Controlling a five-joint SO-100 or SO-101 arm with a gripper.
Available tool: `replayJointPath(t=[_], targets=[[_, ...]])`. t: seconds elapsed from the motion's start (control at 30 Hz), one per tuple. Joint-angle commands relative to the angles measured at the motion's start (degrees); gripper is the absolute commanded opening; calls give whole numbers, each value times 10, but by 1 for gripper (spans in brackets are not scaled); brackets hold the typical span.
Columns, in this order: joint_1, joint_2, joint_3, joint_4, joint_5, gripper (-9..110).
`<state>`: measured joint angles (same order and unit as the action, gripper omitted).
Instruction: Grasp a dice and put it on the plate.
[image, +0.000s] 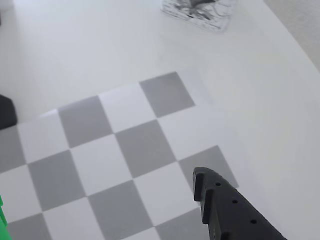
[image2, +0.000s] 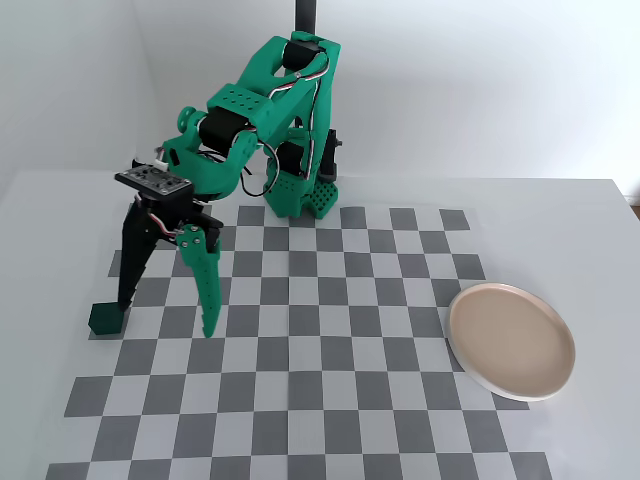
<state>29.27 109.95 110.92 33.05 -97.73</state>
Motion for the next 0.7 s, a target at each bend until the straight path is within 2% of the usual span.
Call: replayJointPath(t=[0.0, 0.33, 0.67], targets=[[47, -29, -96, 7, -4, 37], [133, -109, -149, 15, 12, 36], [170, -140, -149, 41, 8, 36]])
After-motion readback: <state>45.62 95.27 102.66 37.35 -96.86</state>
